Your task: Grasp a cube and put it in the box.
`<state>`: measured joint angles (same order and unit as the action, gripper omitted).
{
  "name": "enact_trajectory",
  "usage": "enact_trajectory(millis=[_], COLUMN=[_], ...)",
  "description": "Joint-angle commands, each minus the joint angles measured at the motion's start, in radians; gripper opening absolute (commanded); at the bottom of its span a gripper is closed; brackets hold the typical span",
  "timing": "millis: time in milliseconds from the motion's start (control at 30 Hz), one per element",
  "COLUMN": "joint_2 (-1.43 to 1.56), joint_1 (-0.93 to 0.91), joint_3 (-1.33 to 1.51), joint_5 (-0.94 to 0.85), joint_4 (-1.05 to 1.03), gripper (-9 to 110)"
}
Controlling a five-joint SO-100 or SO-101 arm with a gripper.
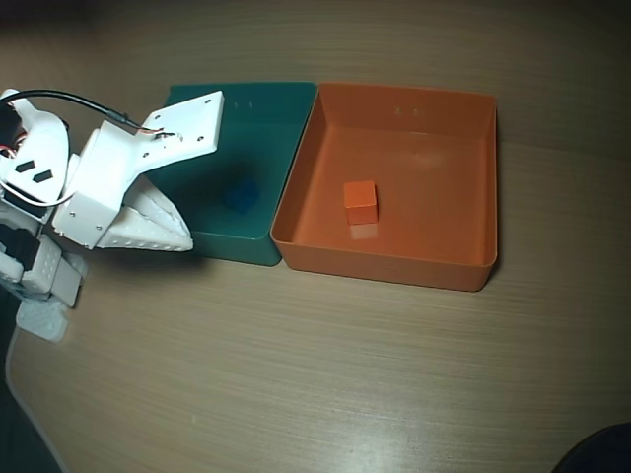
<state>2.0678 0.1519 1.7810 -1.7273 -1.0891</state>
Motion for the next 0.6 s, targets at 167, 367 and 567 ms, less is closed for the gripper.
enact_trajectory(millis=[167,367,567], joint_2=[0.046,0.046,0.046], joint_1=[-0.002,0.0,0.006], joint_3=[-0.018,-0.014,-0.008], joint_5=[-0.006,-0.006,-0.006], joint_4=[0.014,0.014,0.014], gripper=[-5,-5,-5])
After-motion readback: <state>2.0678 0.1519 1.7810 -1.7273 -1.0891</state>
